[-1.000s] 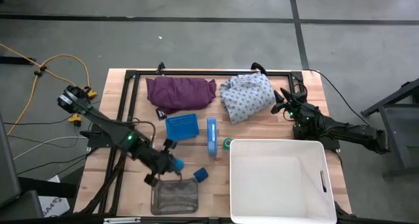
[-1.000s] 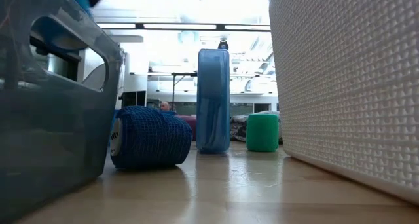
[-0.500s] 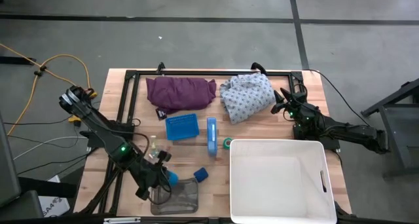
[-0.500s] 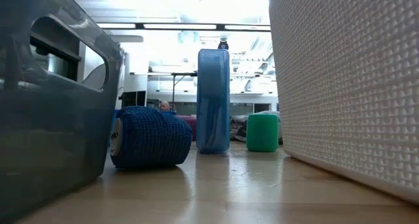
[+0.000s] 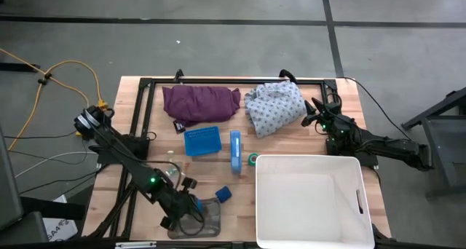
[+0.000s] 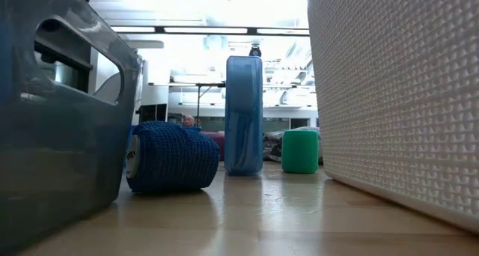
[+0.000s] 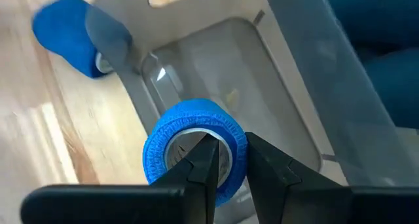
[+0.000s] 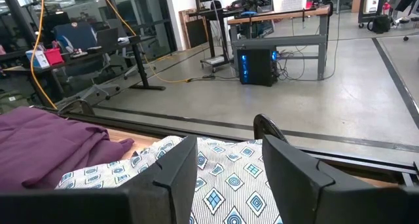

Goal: Pick & Place Medicine items
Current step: Put the top blue bandage into the black bin

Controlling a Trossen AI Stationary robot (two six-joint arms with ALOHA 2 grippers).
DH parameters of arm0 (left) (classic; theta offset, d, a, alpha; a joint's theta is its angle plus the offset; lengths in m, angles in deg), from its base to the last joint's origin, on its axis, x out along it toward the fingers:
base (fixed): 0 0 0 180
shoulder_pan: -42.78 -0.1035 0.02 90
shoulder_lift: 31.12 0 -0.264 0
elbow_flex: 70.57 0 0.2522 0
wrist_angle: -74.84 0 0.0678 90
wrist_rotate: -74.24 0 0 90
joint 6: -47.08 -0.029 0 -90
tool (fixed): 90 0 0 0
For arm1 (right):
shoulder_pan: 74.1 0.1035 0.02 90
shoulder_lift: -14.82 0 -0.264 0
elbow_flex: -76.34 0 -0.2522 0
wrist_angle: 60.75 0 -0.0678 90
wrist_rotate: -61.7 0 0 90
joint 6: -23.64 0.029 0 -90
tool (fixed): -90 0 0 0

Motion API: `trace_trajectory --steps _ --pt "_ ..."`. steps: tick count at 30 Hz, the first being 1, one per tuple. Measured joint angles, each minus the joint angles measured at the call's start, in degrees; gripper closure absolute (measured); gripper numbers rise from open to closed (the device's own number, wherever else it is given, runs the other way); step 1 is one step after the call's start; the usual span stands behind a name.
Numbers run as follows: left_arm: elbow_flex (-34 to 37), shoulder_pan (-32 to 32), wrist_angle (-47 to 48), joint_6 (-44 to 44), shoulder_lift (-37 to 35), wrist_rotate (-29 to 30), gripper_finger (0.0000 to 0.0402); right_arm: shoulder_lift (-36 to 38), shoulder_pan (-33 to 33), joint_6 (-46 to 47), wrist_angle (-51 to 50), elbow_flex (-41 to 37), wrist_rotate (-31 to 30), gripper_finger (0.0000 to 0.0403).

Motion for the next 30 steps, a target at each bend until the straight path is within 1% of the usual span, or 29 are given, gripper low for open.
trace_trajectory --steps 5,9,13,21,30 --pt "0.00 1.62 0.72 4.04 1.67 -0.10 0.0339 0.00 -0.01 0.00 0.01 -0.01 0.00 0.0243" --pt "-0.04 3.22 1.19 7.00 3.82 1.38 0.0339 0.00 -0.02 0.00 -0.02 -0.01 0.00 0.0243" --pt "-0.04 4.19 1.09 9.80 5.73 1.35 0.0339 0.00 -0.02 0.00 0.00 0.00 0.00 0.0243" --pt "-0.04 4.62 1.46 12.82 5.96 1.18 0.0339 0.00 0.00 0.00 0.01 -0.02 0.00 0.0243" --pt "-0.02 4.21 2.48 14.07 5.96 1.12 0.0339 0.00 0.00 0.00 0.01 -0.02 0.00 0.0243"
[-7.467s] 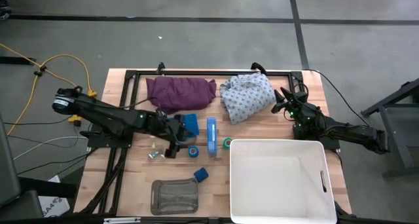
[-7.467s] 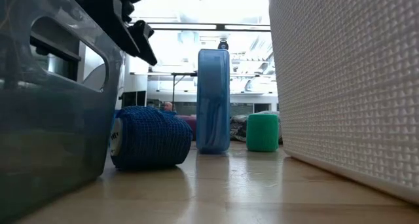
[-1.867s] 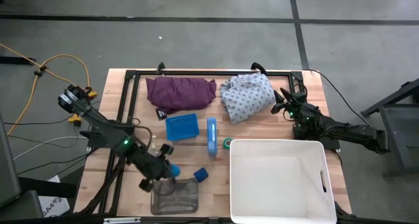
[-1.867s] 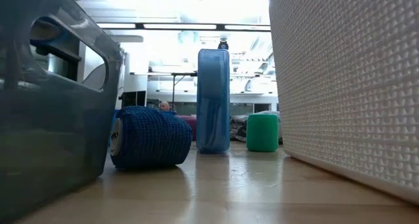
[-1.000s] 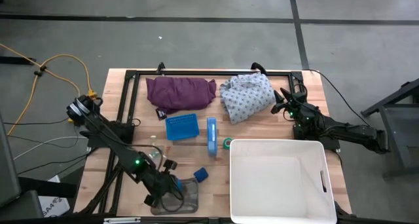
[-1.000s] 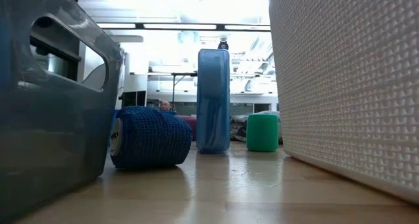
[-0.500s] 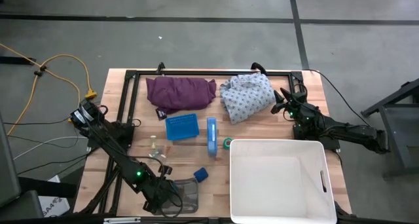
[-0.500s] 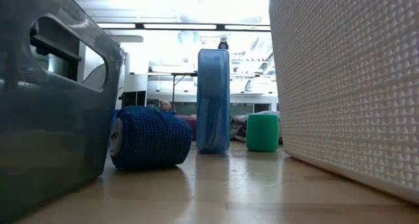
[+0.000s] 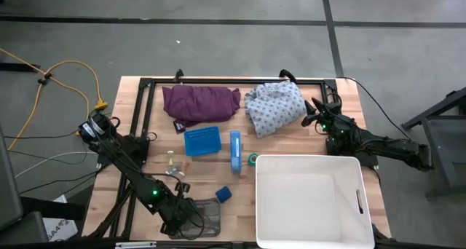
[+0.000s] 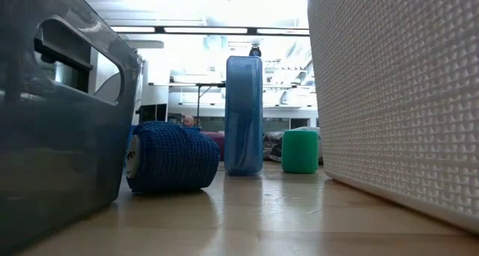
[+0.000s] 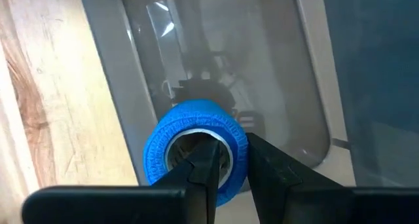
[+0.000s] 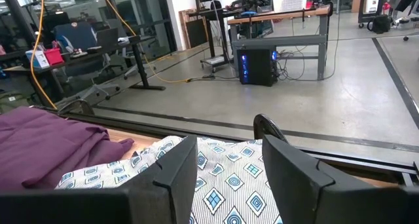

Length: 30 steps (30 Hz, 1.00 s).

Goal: Pick & Place Medicine items
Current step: Put the top blue bandage into the black bin, then put the blue bandage into the black bin

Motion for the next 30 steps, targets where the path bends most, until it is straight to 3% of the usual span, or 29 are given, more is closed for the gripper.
trace_trajectory --steps 8,18,30 --pt "0.00 0.00 -0.04 -0.02 -0.02 -1.73 0.0330 0.00 -0.01 0.00 0.00 0.01 0.00 0.0243" --pt "0.00 -0.13 -0.11 -0.02 -0.07 -2.69 0.0272 0.00 -0.02 0.00 0.00 0.02 0.00 0.0243" --pt "0.07 -0.48 -0.35 -0.04 -3.23 -5.03 0.0268 0.00 -0.01 0.01 0.00 0.01 0.00 0.0243"
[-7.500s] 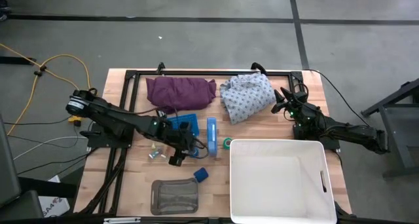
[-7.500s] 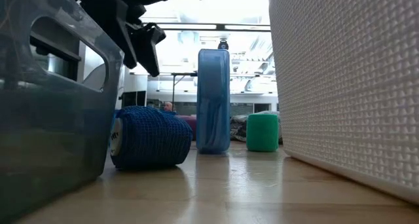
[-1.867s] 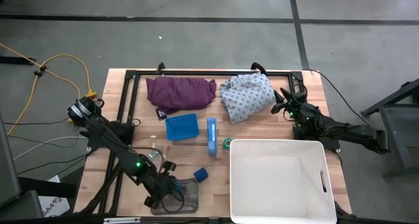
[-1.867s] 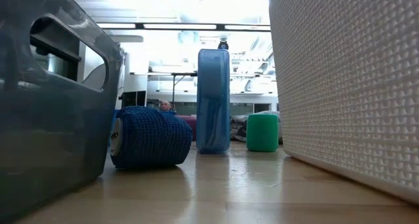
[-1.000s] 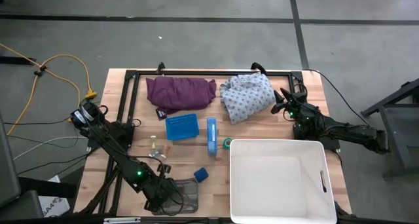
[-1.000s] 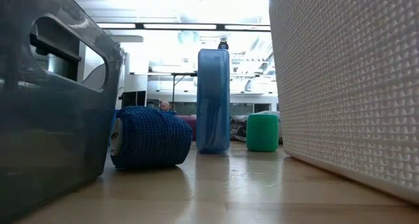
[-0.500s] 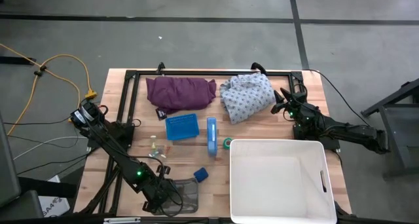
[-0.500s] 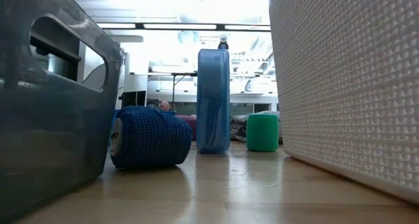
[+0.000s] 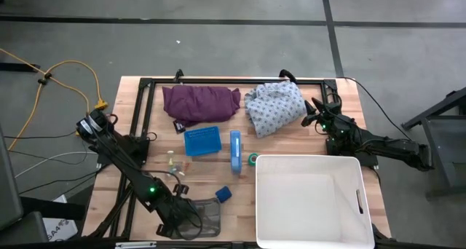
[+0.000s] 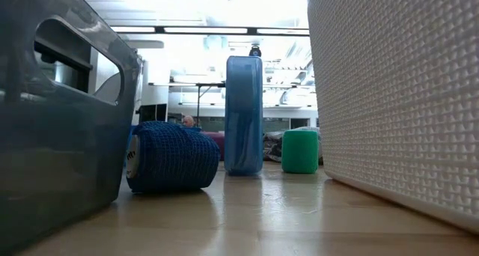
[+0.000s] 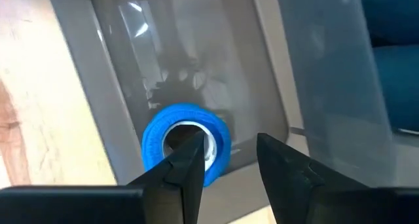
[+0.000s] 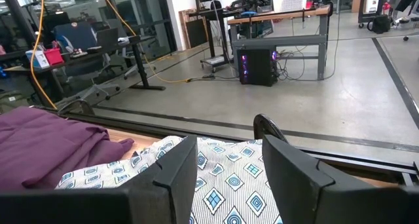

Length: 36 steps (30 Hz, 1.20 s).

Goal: Pick & Place Medicine items
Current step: Put the blue bandage into the black bin

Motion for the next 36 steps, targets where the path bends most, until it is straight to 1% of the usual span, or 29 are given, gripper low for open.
trace_trajectory --steps 4,15,21,25,36 --pt "0.00 0.00 0.23 0.00 -1.39 0.00 0.0268 0.00 0.01 -0.01 0.00 0.00 0.00 0.0243" --pt "0.00 -0.06 0.28 0.00 -1.43 0.23 0.0268 0.00 0.00 0.01 0.00 -0.01 0.00 0.0243" --pt "0.00 -2.90 -0.17 -1.50 -1.43 -0.19 0.0268 0.00 -0.01 -0.01 0.00 -0.01 0.00 0.0243" --pt "-0.14 -6.46 -0.56 -5.32 -1.43 -3.10 0.0268 0.00 -0.01 -0.01 0.00 -0.01 0.00 0.0243" --pt "-3.84 -17.00 -0.59 -17.37 -1.45 -14.28 0.0268 0.00 0.01 -0.01 0.00 -0.01 0.00 0.0243"
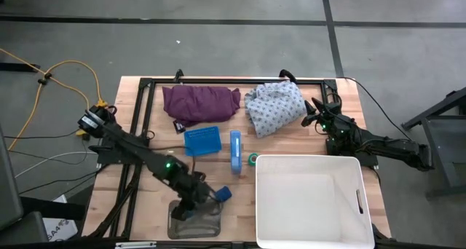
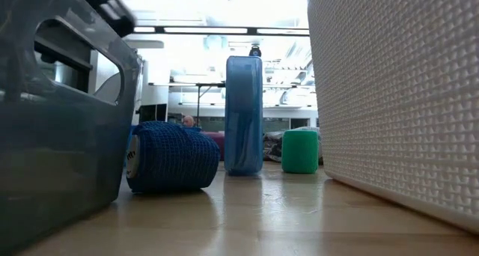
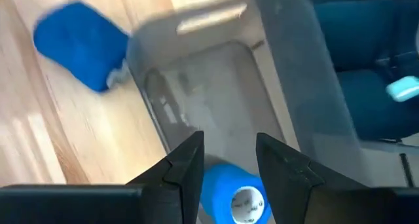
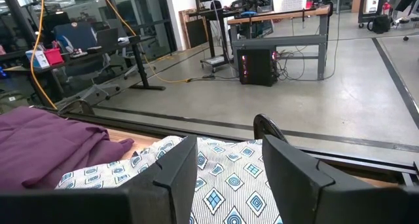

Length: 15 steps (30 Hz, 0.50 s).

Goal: Pick & Place Medicine items
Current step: Put the blue bandage into the black bin

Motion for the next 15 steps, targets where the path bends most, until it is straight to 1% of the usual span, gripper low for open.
trace_trajectory --steps 4,9,11,15 --pt "-2.12 -3.71 0.05 -4.09 0.00 -2.07 0.0268 0.00 -0.02 0.00 0.00 0.01 0.00 0.0243" --pt "-4.51 -8.53 0.10 -7.45 0.00 -2.09 0.0268 0.00 -0.02 0.00 0.00 0.00 0.00 0.0243" --pt "-4.71 -10.31 0.12 -6.23 0.00 -1.21 0.0268 0.00 -0.02 0.00 0.00 0.00 0.00 0.0243" --pt "-4.75 -13.22 0.09 -1.05 0.00 0.97 0.0268 0.00 -0.01 0.00 0.00 0.01 0.00 0.0243"
